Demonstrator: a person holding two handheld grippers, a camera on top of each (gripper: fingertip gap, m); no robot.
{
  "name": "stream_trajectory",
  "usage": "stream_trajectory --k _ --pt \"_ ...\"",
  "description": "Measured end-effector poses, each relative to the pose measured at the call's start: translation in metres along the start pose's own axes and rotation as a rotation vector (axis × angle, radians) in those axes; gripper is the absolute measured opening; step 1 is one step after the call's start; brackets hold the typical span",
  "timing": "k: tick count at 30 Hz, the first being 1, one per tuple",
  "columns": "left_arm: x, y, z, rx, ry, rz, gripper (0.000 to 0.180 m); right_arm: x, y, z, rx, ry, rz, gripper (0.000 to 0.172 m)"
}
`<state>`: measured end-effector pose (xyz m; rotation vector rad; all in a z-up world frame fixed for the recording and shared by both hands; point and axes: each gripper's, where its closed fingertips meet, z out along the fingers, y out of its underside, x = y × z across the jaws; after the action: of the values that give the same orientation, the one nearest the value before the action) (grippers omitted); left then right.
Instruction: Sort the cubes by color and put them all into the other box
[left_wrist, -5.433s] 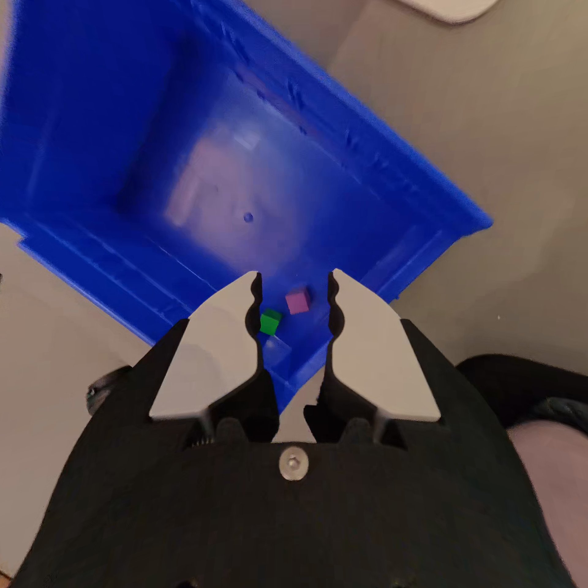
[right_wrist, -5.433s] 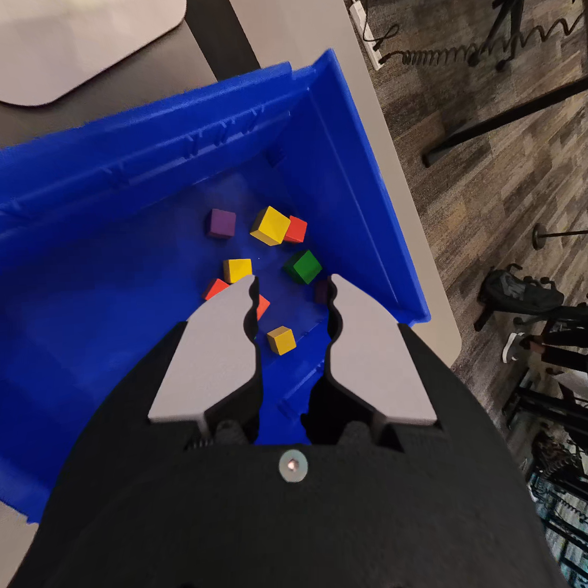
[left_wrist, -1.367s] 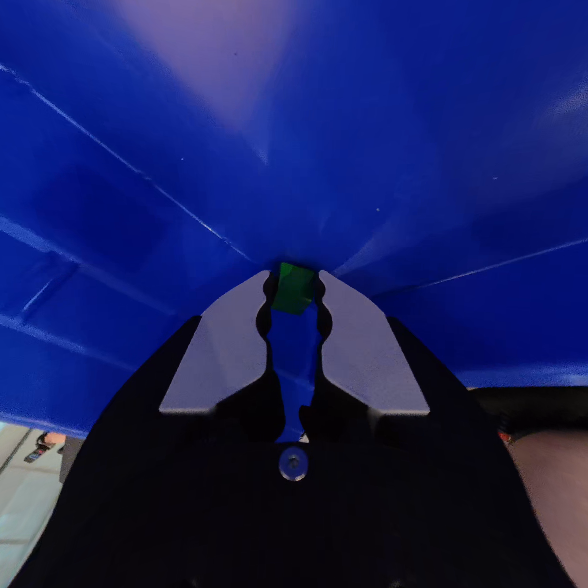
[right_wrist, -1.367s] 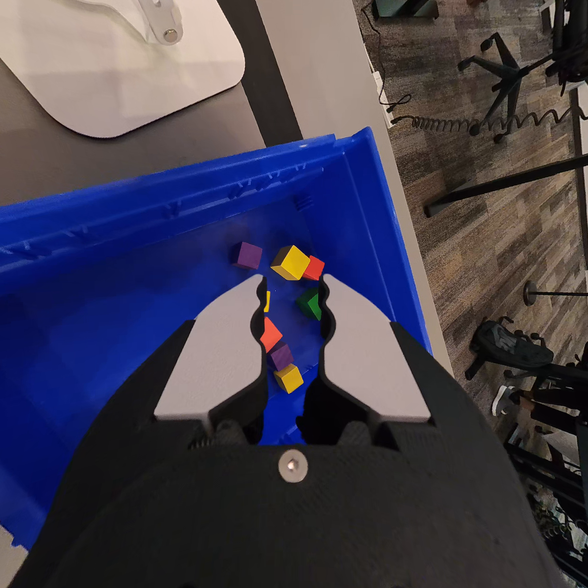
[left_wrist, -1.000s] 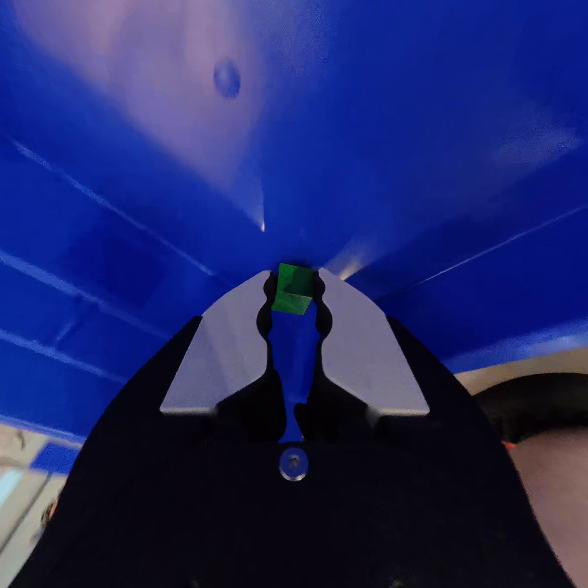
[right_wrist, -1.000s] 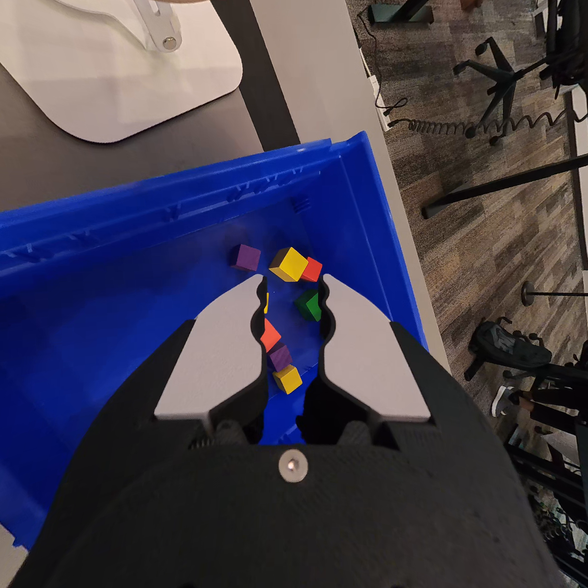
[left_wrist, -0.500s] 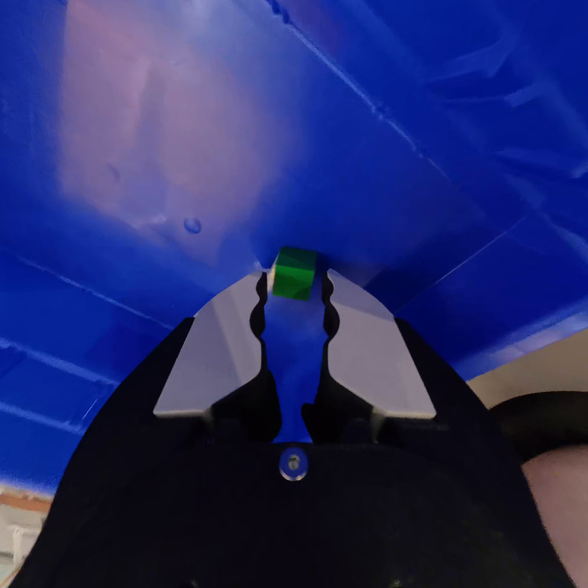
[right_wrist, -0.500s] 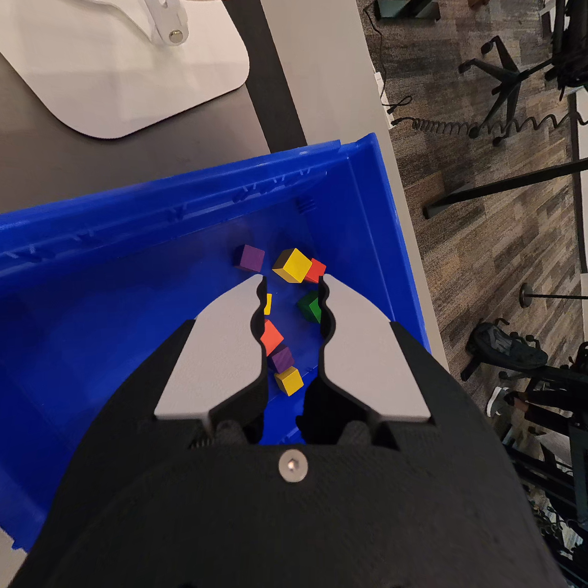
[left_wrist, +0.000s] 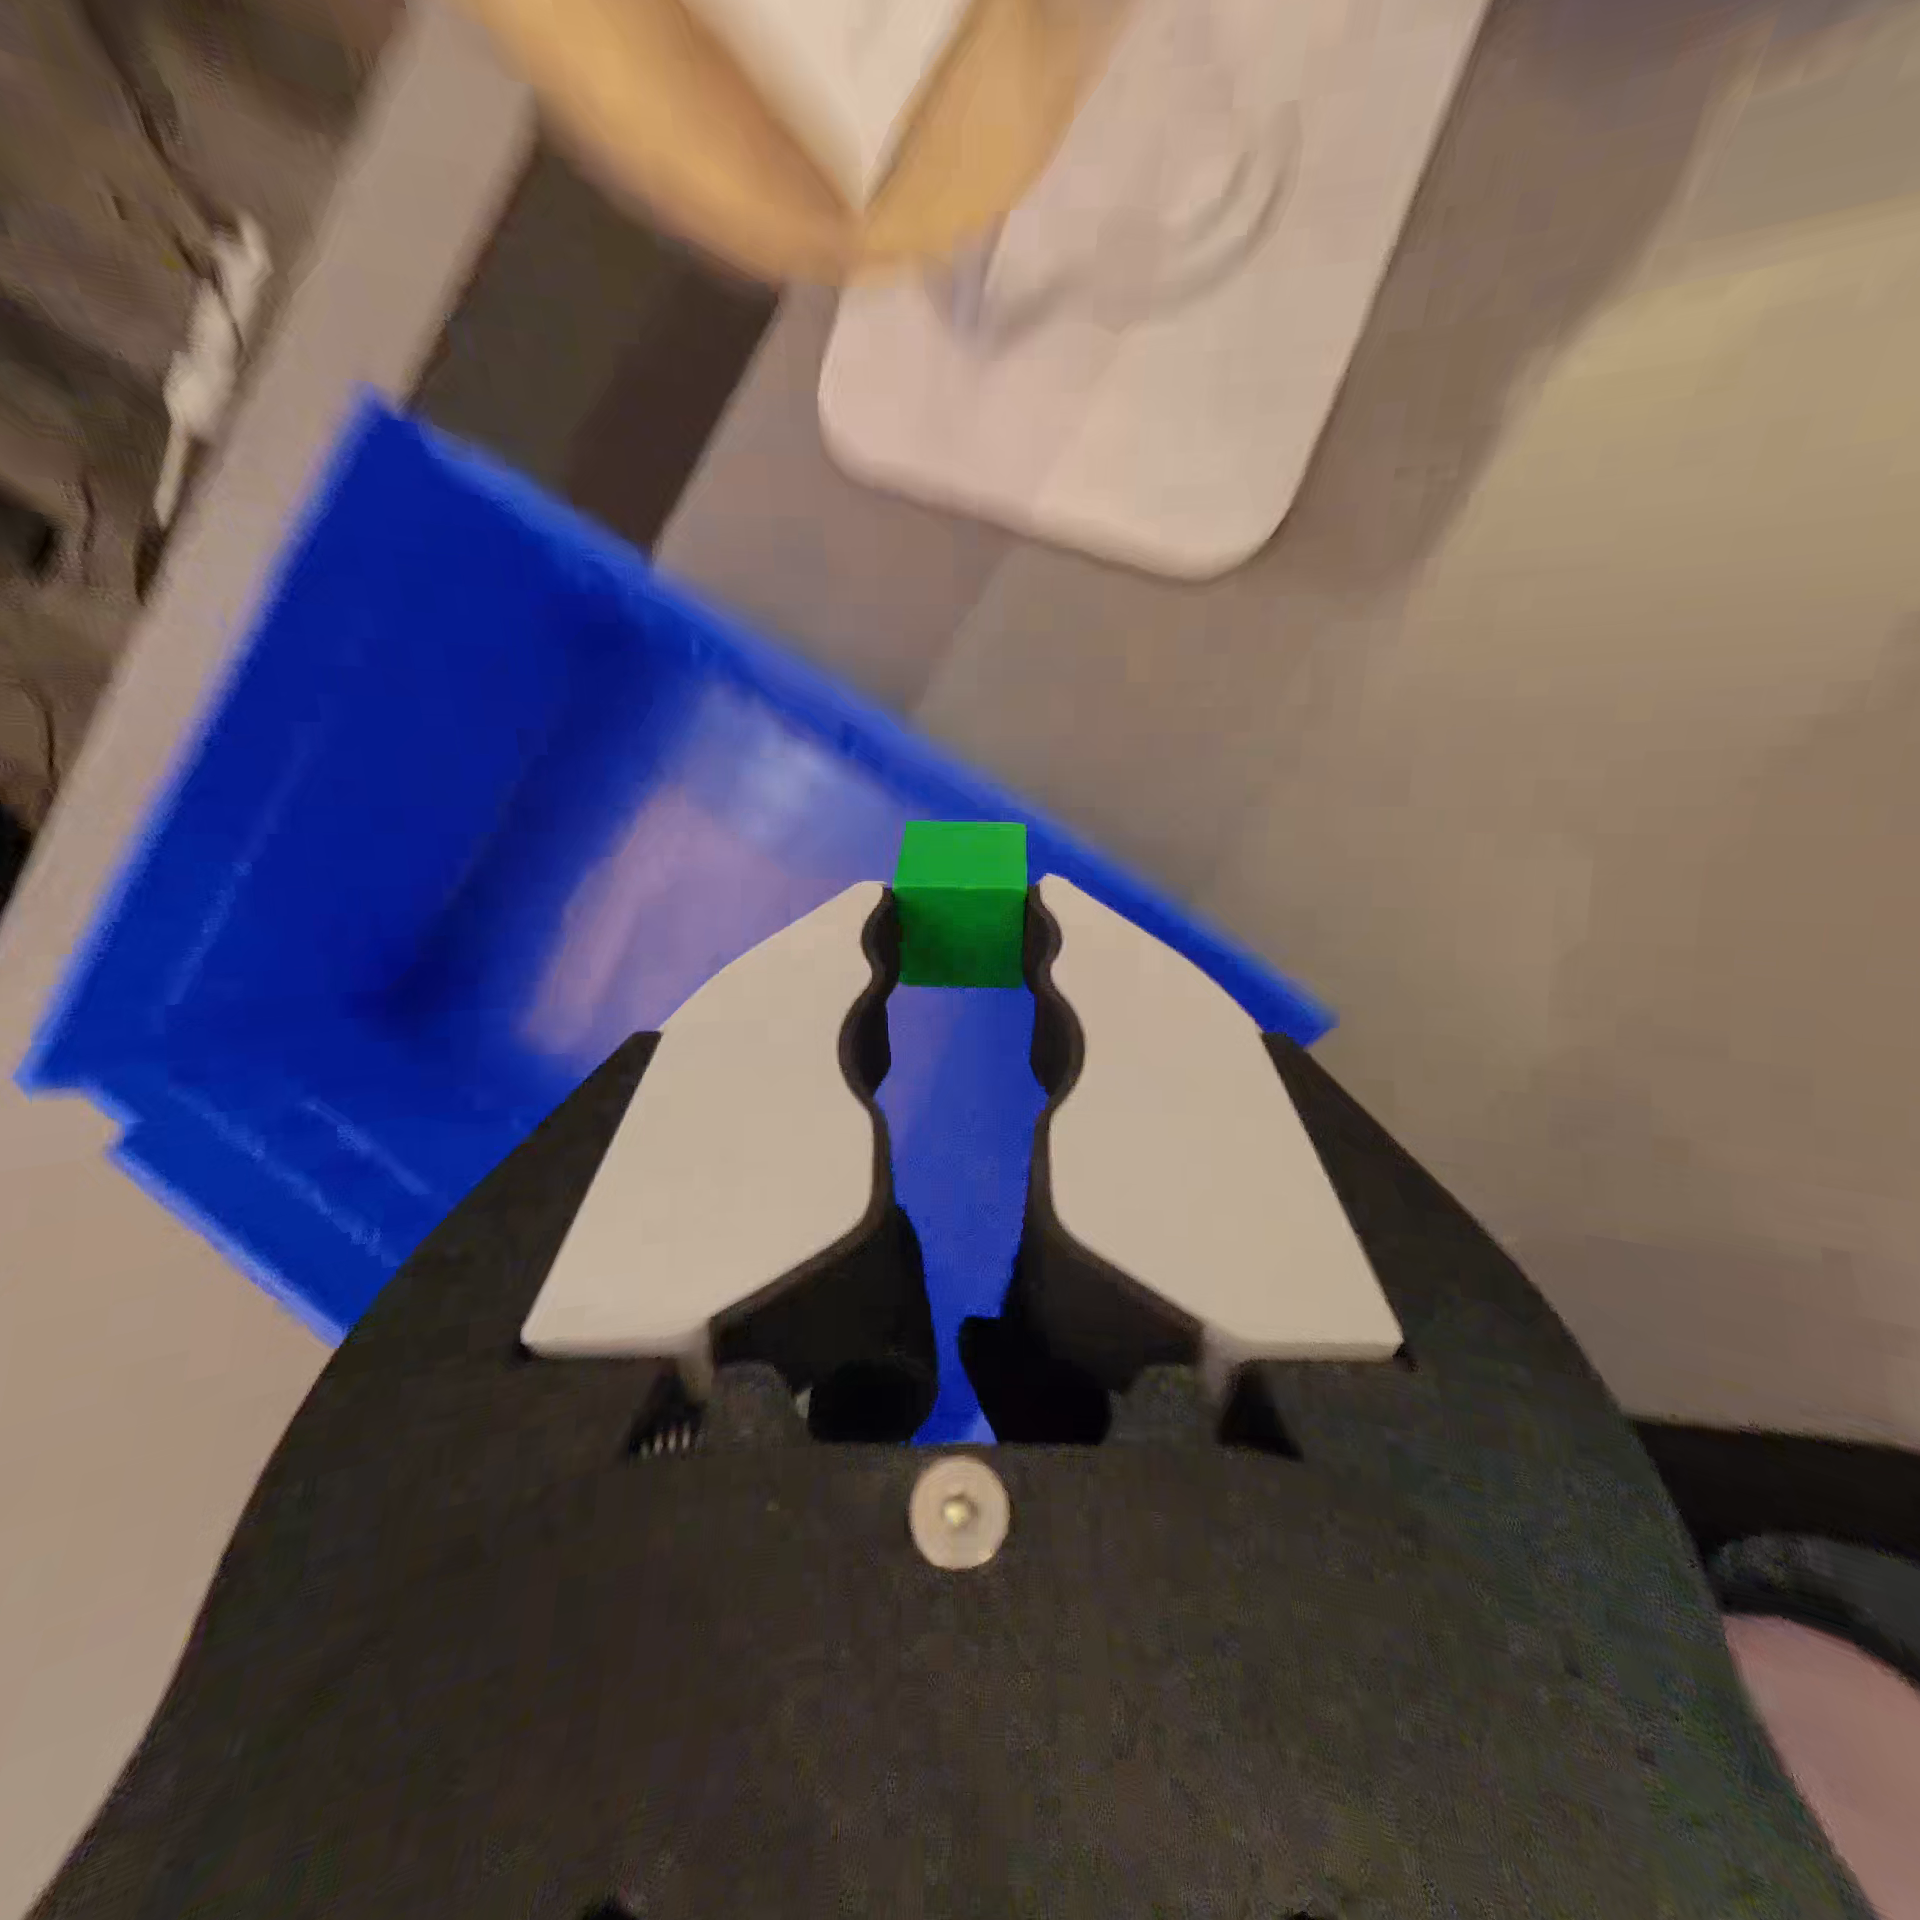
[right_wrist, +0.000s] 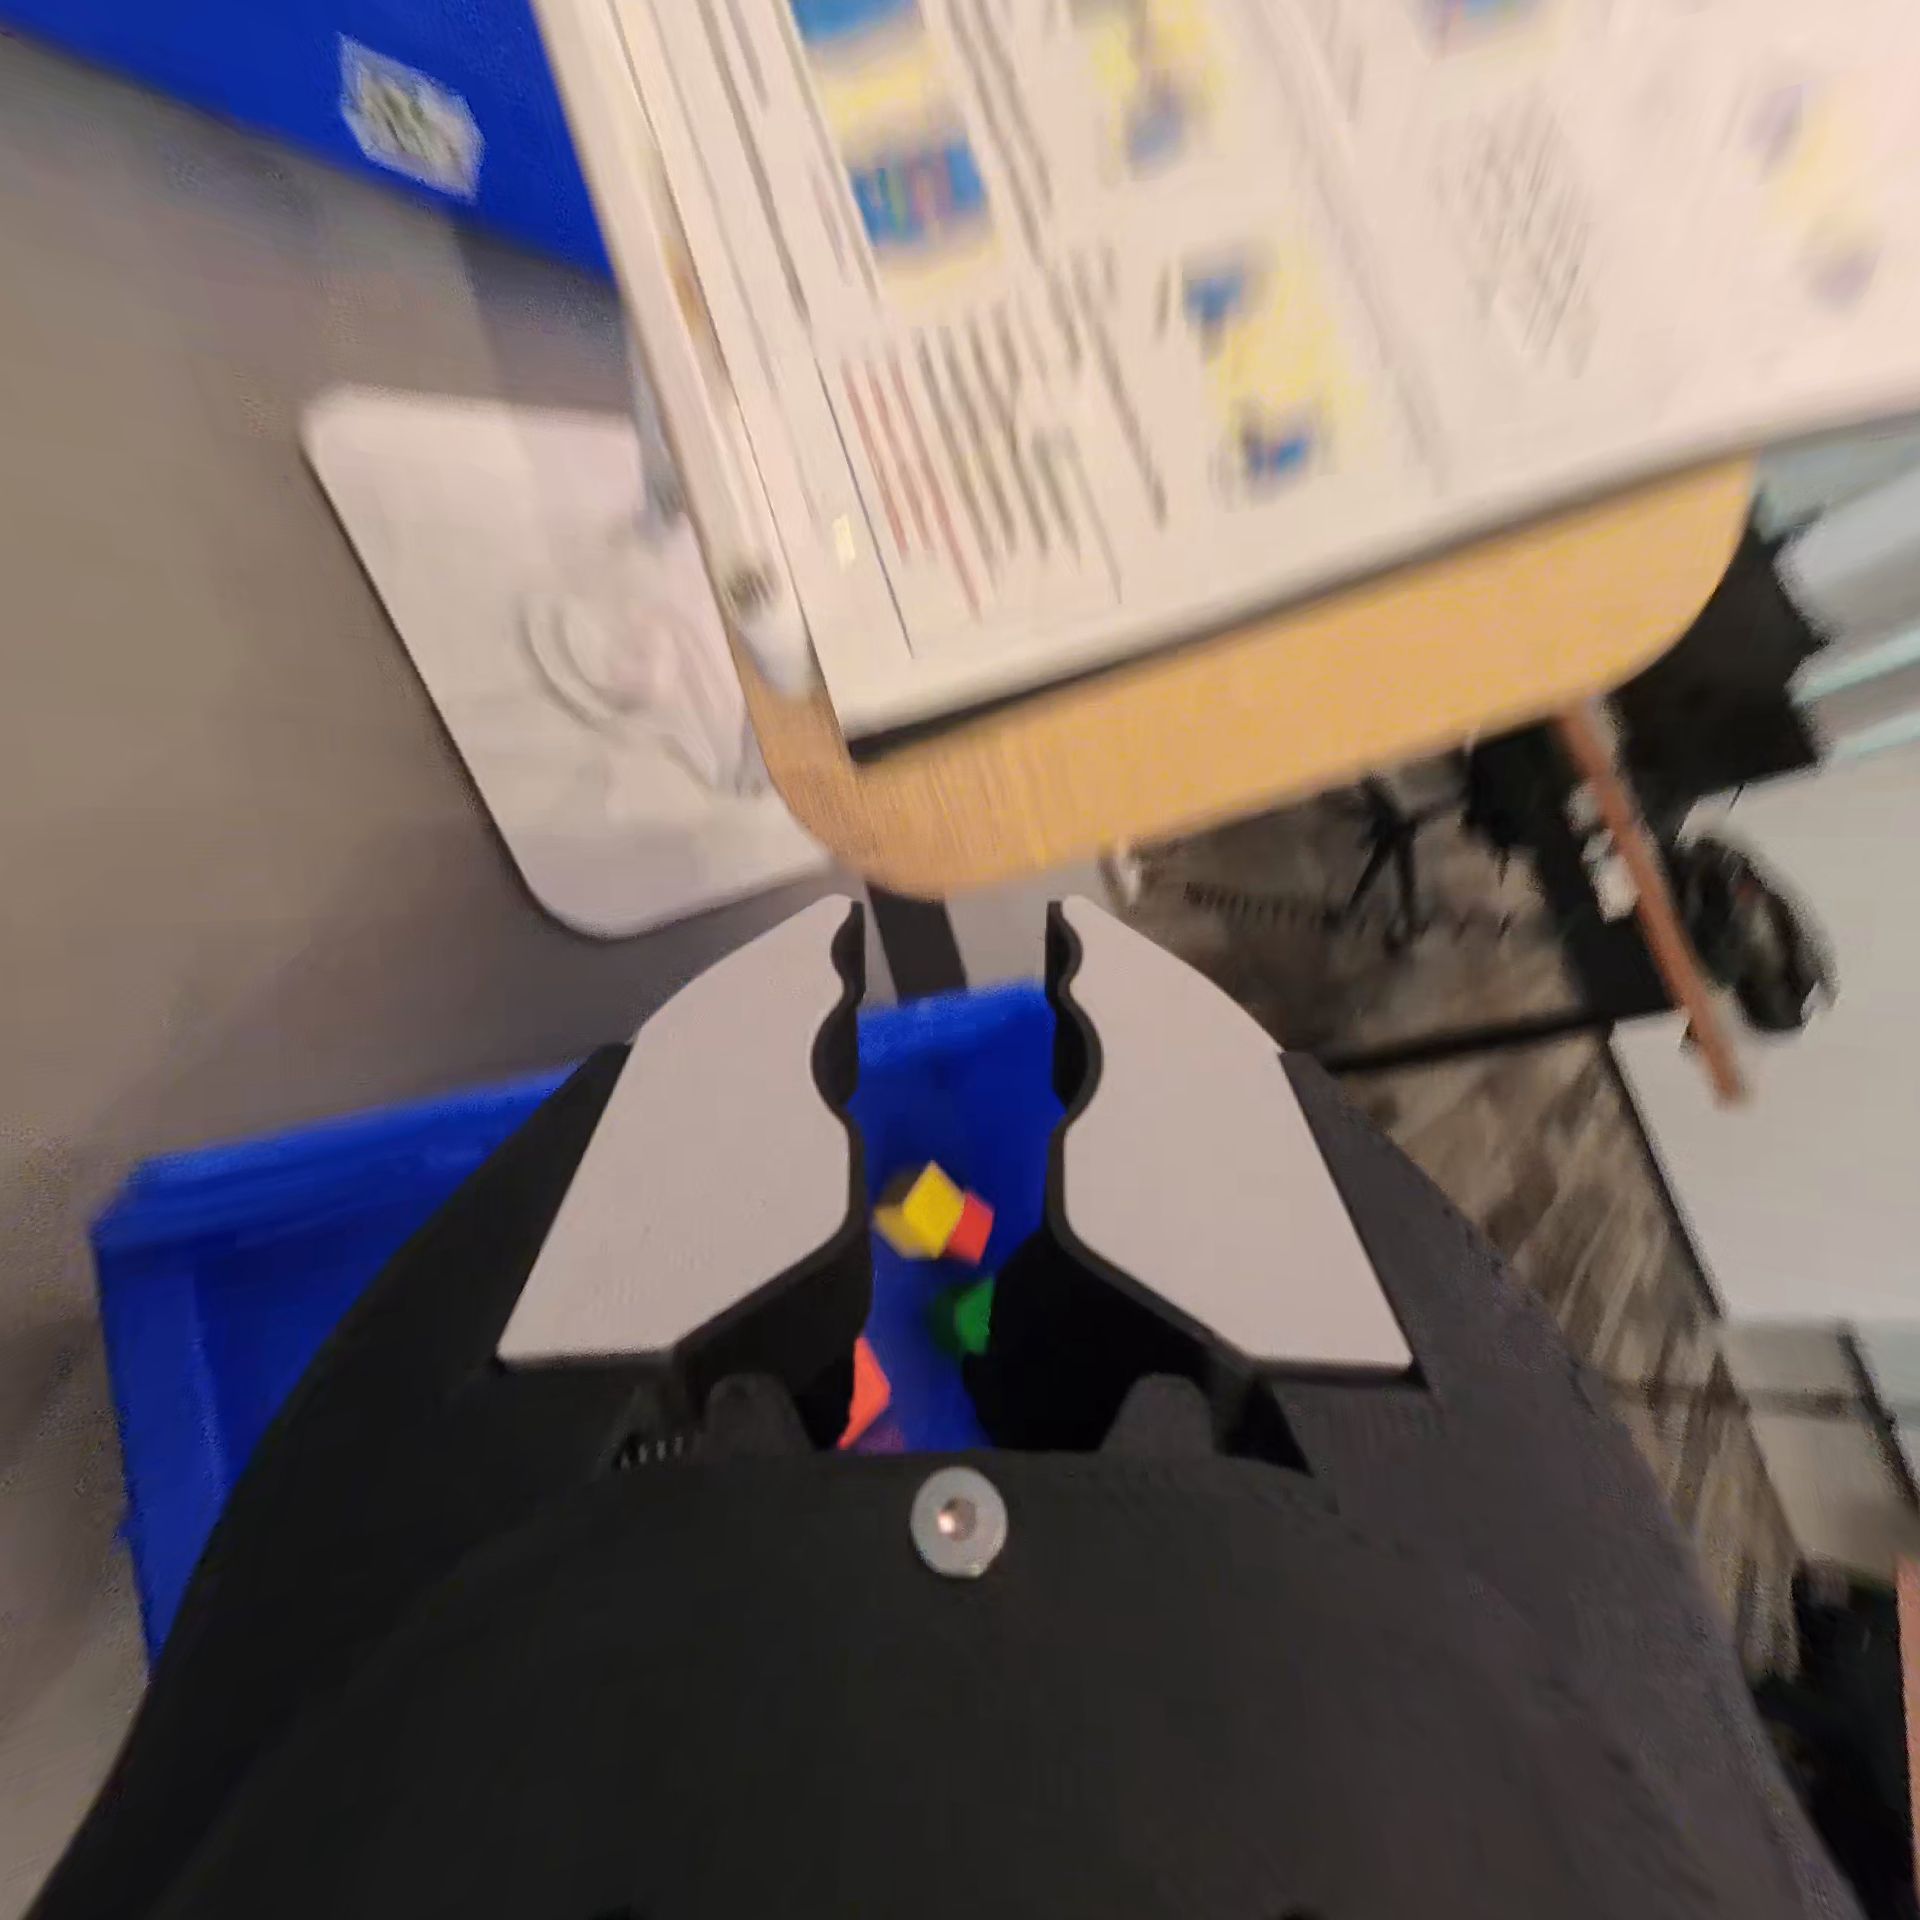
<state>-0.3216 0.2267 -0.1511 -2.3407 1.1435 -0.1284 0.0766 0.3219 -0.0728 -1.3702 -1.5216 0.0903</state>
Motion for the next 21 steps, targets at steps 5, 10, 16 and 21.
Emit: stream_trajectory --k 5,10,16,21 --pt "0.057 -0.105 -0.049 0.484 0.168 0.015 0.023 -0.048 -0.1 -0.01 0.309 -0.008 -0.157 0.043" --pt "0.129 -0.169 -0.041 0.709 0.478 0.027 0.023 -0.096 -0.146 0.007 0.431 0.05 -0.303 0.048" --pt "0.186 -0.202 -0.035 0.857 0.782 -0.013 0.023 -0.123 -0.167 0.015 0.525 0.107 -0.364 0.046" --pt "0.205 -0.205 -0.028 0.844 0.889 -0.02 0.023 -0.132 -0.17 0.018 0.541 0.112 -0.394 0.04"
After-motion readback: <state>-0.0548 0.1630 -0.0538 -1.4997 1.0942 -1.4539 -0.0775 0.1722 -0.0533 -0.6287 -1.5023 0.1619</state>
